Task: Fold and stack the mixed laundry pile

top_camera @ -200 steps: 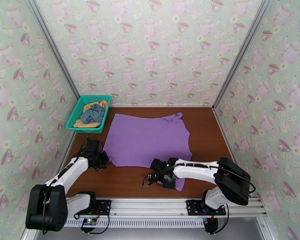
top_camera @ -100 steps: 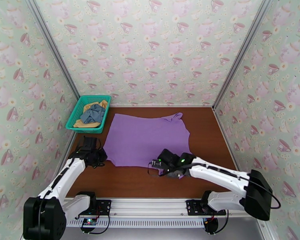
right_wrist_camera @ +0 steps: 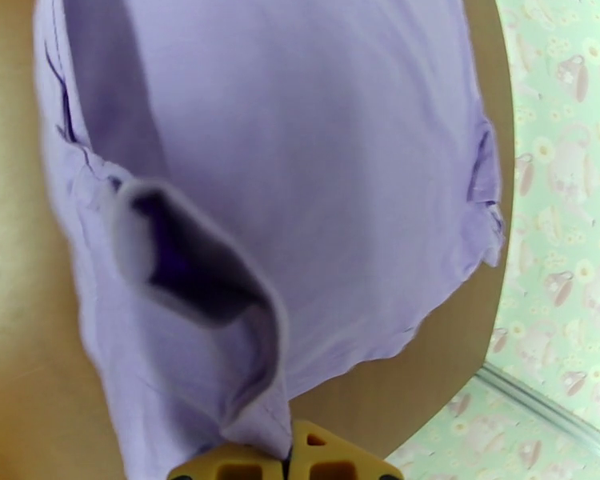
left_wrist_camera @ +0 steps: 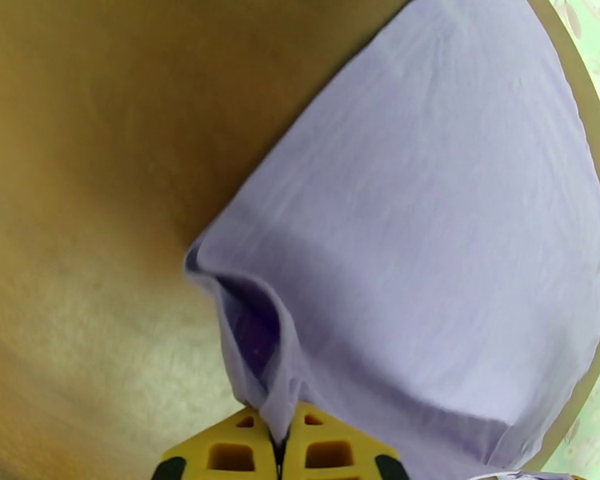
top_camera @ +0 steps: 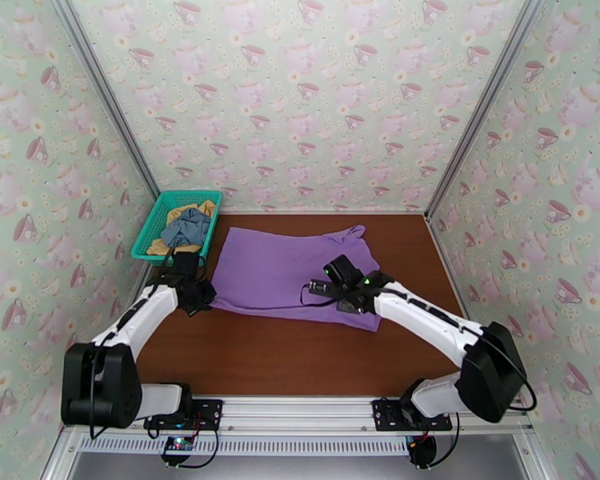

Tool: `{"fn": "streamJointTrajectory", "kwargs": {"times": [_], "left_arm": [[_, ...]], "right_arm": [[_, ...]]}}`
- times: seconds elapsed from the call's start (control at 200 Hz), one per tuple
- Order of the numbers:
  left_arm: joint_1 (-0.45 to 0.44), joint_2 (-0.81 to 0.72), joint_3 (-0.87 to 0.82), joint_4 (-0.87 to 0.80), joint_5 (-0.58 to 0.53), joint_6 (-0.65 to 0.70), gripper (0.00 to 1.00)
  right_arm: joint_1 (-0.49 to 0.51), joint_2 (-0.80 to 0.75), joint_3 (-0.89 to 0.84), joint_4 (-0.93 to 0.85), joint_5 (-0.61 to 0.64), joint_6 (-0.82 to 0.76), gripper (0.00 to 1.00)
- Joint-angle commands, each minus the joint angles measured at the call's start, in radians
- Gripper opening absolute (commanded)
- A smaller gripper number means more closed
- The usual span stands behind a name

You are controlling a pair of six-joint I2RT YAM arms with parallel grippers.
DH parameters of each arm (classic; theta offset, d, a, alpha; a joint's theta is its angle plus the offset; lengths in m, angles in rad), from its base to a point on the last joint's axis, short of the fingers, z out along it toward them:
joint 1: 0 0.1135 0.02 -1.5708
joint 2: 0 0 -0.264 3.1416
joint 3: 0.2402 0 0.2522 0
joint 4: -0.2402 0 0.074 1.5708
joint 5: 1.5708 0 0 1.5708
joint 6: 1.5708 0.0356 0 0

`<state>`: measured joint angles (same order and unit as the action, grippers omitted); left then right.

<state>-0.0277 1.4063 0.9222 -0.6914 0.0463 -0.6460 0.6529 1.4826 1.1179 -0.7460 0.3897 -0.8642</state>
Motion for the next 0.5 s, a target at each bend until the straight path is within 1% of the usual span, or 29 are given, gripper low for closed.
{"fn": "streamJointTrajectory", "kwargs": {"times": [0.0, 0.05, 0.09, 0.311, 0.351, 0.381, 0.411, 0.481, 0.491], "left_arm": [[0.005, 0.06, 0.067, 0.021, -0.047, 0.022, 0.0], [0.006, 0.09, 0.069, 0.025, -0.053, 0.026, 0.0], [0.006, 0.114, 0.107, 0.029, -0.054, 0.028, 0.0], [0.007, 0.242, 0.137, 0.069, -0.049, 0.027, 0.0], [0.007, 0.261, 0.14, 0.075, -0.051, 0.026, 0.09], [0.007, 0.275, 0.146, 0.079, -0.053, 0.025, 0.2], [0.007, 0.287, 0.15, 0.082, -0.053, 0.026, 0.27], [0.008, 0.313, 0.161, 0.085, -0.053, 0.026, 0.51], [0.007, 0.316, 0.162, 0.087, -0.053, 0.025, 0.54]], "right_arm": [[-0.024, 0.058, 0.063, 0.055, 0.0, -0.081, 0.0], [-0.029, 0.09, 0.077, 0.068, -0.006, -0.092, 0.0], [-0.033, 0.116, 0.088, 0.079, -0.007, -0.099, 0.0], [-0.05, 0.222, 0.124, 0.137, -0.001, -0.113, 0.0], [-0.05, 0.234, 0.126, 0.151, 0.001, -0.112, 0.0], [-0.053, 0.241, 0.128, 0.158, 0.005, -0.111, 0.0], [-0.052, 0.249, 0.132, 0.162, 0.007, -0.107, 0.0], [-0.053, 0.265, 0.141, 0.171, 0.017, -0.093, 0.0], [-0.054, 0.269, 0.143, 0.174, 0.02, -0.09, 0.02]]}}
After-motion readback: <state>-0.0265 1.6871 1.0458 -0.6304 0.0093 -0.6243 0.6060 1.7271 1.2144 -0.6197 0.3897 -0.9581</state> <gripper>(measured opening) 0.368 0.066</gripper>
